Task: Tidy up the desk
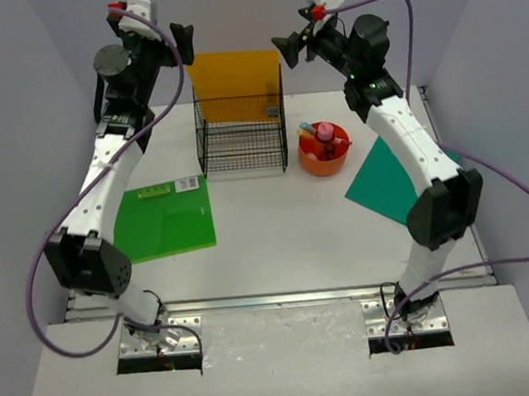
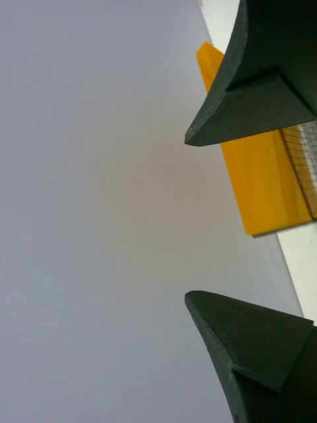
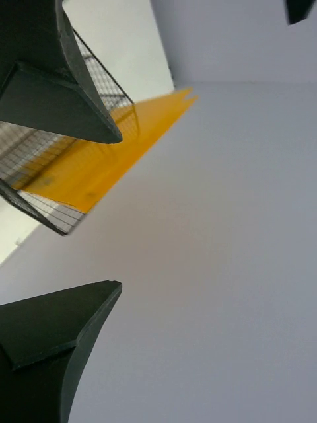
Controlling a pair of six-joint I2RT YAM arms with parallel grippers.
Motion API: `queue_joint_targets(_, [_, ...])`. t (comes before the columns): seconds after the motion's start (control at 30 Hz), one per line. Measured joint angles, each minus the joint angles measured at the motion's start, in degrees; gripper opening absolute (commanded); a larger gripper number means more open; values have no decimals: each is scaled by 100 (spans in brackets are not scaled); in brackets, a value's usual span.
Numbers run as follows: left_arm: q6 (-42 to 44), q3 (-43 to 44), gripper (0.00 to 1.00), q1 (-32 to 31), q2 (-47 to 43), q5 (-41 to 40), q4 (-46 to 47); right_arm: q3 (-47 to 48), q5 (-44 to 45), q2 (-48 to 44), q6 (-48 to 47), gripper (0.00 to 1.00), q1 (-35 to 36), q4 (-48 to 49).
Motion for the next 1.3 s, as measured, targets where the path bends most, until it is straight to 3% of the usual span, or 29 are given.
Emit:
queue_joint_targets(0.1, [328,-165,85,428,-724,469,-1039,-873,-213,-1089,112,83,-64,-600])
queue_joint_targets(0.23, [657,-504,75,1965,-1019,1707,-2239,-2182,-626,-2302,364,82,-157,-1283])
queue_joint_targets(0.33, [1076,-549,73,3038,-484,2442,-3215,-3475,-966,-3047,601,80,-187,-1757])
queue_joint_targets(0.43, [1505,-571,71,3479,372,2715,-4126,-4357,-1263,-3210,797,77,-184,-2297])
queue_joint_targets(0.6, [1858,-577,67,3345,1615,3101,-4956,-5150,-1599,-3198,1096,77,-185,-2817])
queue_joint_targets(1.07, [1500,-401,66,2446,3257,3334,-4564,-4853,-2469,-2882,1165,75,-185,-3143])
queue_joint_targets(1.3, [2259,-399,47,1945,3489,3783,-4959,-4474,-2867,-2589,1130,73,-185,-3308])
